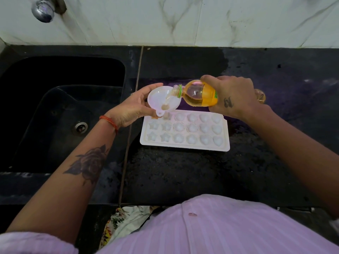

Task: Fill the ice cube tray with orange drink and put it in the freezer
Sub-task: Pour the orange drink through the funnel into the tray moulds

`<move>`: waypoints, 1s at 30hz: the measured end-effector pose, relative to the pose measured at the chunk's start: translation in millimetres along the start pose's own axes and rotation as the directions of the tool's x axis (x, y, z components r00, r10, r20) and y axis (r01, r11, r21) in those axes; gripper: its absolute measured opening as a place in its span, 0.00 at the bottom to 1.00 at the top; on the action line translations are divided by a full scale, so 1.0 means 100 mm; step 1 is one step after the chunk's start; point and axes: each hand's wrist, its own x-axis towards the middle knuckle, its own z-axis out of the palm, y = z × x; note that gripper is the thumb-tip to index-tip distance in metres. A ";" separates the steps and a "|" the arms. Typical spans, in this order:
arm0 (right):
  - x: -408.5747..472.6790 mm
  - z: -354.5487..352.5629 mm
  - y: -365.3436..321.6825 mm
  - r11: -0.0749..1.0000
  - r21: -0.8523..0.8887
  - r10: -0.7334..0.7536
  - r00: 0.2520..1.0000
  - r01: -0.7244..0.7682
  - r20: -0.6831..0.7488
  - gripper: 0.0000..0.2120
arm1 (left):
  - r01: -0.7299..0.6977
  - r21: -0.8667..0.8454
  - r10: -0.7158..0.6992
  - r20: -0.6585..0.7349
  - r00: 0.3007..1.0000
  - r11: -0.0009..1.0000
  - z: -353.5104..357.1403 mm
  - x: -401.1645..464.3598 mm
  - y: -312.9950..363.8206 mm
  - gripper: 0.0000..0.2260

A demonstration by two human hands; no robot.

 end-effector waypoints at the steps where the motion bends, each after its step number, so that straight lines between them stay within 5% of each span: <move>1: 0.00 0.00 0.00 1.000 0.003 0.003 1.000 -0.003 0.001 0.31 | 0.002 0.000 -0.002 0.001 1.000 1.000 0.00 0.00 0.00 0.41; 17: -0.13 -0.11 0.01 0.979 0.176 0.099 0.995 -0.103 0.032 0.34 | -0.036 -0.029 0.037 0.034 0.999 0.999 0.09 -0.02 0.15 0.40; 30: -0.26 -0.13 0.15 0.993 0.009 0.117 0.992 -0.117 0.039 0.32 | -0.006 -0.010 0.007 0.074 0.997 1.000 0.23 0.11 0.11 0.38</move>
